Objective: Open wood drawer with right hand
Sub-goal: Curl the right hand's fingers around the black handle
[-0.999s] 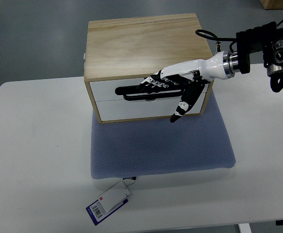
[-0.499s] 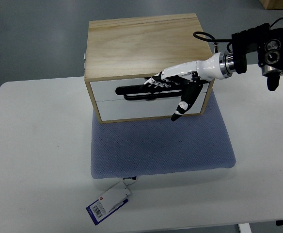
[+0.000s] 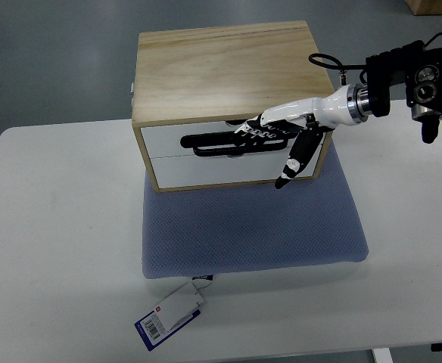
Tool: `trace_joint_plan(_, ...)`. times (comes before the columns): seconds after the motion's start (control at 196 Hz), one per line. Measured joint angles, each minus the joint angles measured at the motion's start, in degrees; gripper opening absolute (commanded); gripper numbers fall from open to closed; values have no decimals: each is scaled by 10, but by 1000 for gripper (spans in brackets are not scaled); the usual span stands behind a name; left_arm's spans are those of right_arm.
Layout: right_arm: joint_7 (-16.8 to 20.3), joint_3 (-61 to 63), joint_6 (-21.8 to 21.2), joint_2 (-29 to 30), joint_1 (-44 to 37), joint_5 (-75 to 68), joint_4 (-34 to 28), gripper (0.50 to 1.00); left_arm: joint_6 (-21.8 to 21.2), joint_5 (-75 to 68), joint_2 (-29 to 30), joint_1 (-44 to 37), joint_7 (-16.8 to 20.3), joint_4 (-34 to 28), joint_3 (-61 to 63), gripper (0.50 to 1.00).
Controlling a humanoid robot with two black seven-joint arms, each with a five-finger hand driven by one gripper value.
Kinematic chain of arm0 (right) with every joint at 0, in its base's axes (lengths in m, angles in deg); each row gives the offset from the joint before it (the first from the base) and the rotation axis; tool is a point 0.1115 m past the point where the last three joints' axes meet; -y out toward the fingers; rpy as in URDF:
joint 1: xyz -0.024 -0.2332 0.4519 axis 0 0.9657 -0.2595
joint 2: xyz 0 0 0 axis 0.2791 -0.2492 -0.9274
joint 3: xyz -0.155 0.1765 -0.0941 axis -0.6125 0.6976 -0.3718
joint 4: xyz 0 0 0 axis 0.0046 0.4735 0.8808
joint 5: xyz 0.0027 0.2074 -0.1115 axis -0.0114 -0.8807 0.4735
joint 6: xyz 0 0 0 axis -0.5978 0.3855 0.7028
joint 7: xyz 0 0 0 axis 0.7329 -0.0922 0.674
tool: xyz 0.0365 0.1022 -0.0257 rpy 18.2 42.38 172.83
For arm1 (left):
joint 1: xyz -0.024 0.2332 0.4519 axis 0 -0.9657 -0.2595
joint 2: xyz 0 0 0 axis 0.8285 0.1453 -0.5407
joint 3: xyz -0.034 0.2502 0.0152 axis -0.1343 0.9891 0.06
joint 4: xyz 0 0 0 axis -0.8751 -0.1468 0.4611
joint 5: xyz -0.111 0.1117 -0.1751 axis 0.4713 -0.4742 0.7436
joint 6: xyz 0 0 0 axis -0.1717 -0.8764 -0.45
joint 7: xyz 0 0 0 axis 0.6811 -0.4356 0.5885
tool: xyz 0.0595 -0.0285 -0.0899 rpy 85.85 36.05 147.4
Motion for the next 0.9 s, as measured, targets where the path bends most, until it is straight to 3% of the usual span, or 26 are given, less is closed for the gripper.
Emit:
trace_joint_plan(0.245, 2, 1, 0, 1, -4, -3, -7, 952, 0, 0, 0, 0, 0, 0, 0, 1000)
trace_joint_plan(0.902, 50, 2, 0, -8, -3, -24, -23, 954, 0, 0, 0, -1, 0, 0, 0, 1000)
